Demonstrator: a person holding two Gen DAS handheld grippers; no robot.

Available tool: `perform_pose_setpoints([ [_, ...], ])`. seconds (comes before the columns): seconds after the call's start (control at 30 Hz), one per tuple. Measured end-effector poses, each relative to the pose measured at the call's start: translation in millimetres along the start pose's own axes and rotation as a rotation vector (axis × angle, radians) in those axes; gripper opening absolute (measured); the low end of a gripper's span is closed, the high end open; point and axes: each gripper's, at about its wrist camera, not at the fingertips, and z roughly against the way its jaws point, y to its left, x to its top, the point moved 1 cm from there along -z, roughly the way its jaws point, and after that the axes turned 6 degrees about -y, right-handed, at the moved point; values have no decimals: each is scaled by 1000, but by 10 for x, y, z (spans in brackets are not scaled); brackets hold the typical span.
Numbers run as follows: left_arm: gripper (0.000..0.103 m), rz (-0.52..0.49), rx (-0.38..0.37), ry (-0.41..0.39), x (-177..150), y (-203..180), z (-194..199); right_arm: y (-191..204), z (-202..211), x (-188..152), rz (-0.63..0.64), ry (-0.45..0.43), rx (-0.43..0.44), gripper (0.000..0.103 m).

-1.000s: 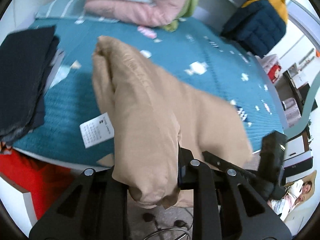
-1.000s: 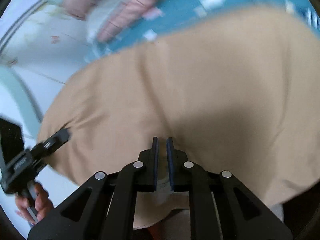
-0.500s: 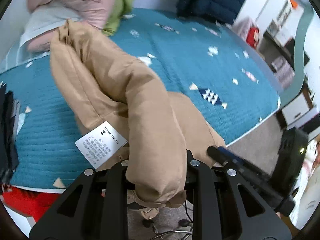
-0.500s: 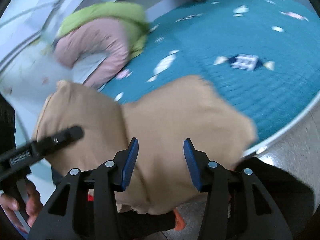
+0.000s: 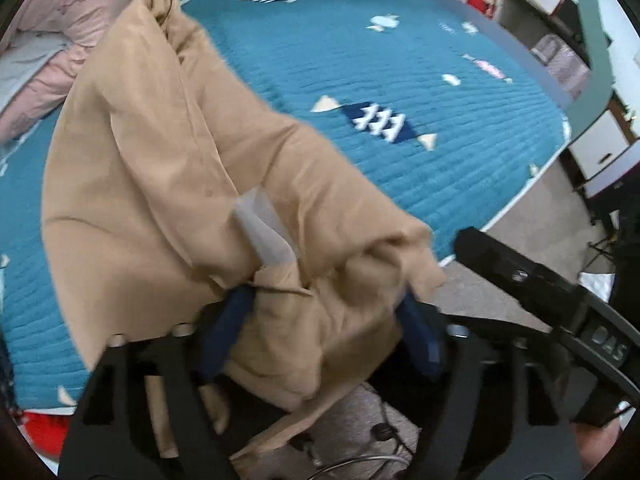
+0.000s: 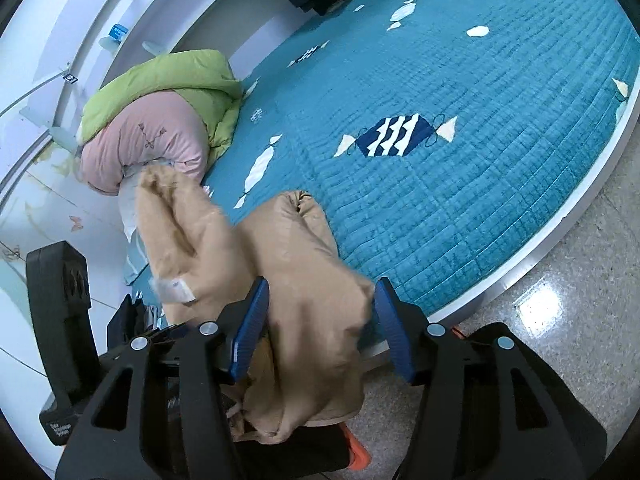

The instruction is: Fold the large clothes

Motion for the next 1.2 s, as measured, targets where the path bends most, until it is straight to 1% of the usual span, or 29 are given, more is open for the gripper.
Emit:
perform_pose_setpoints([
  [0.1, 80, 5, -80, -41, -47, -11, 128, 16, -44, -3, 0, 8, 16, 54],
  [0.13, 80, 13, -112, -69, -59, 17, 224, 35, -56, -1, 4, 10, 24, 54],
  [0.17, 80, 35, -147, -112, -74, 83, 375, 49, -66, 2, 9, 13, 27, 54],
  [0.23, 80, 84, -149, -169, -88, 215, 573, 116, -79, -5, 26, 19, 41, 54],
  [0.27, 80, 111, -137, -189, -103, 310, 659, 165, -85, -6, 36, 21, 45, 54],
  [0.37, 80, 196, -4, -253, -178, 734, 926, 403, -74, -25, 99, 18, 72, 57],
  [0.4, 80, 215, 41, -263, -203, 843, 962, 476, -70, -43, 119, 20, 76, 58],
  [0.43, 80, 237, 103, -256, -244, 981, 977, 591, -61, -70, 155, 19, 84, 58],
  [0.47, 80, 263, 194, -223, -304, 1155, 959, 693, -61, -99, 185, 27, 96, 59],
  [0.53, 80, 298, 271, -155, -382, 1378, 870, 876, -93, -179, 254, 45, 105, 60],
  [0.57, 80, 332, 288, -118, -458, 1507, 803, 960, -146, -224, 287, 66, 95, 62],
  [0.6, 80, 353, 281, -99, -521, 1571, 758, 1001, -214, -265, 303, 88, 83, 64],
  [0.7, 80, 394, 279, -74, -652, 1662, 680, 1004, -518, -379, 295, 199, 77, 63],
  [0.73, 80, 402, 262, -74, -677, 1673, 683, 979, -628, -417, 277, 245, 113, 56],
  [0.77, 80, 409, 246, -76, -698, 1678, 691, 978, -701, -455, 271, 283, 155, 11],
  [0.8, 80, 410, 233, -81, -701, 1665, 687, 980, -722, -470, 280, 296, 159, 8],
  [0.87, 80, 403, 220, -98, -706, 1673, 730, 1038, -576, -416, 340, 236, 149, 8],
  [0.9, 82, 409, 203, -110, -705, 1698, 745, 1045, -477, -358, 344, 195, 151, 8],
  [0.93, 88, 419, 193, -112, -691, 1715, 740, 1024, -375, -279, 333, 158, 147, 8],
  [1.0, 89, 433, 179, -100, -678, 1724, 674, 942, -273, -178, 314, 114, 101, 8],
  [1.07, 89, 417, 161, -56, -668, 1695, 515, 813, -286, -145, 290, 105, 11, 8],
  [1.13, 89, 400, 141, -16, -628, 1635, 363, 631, -367, -166, 235, 130, -71, 9],
  [1.17, 89, 379, 140, -7, -611, 1578, 296, 555, -398, -197, 207, 141, -102, 12],
  [1.2, 89, 363, 146, -4, -593, 1546, 259, 499, -405, -206, 180, 139, -124, 22],
])
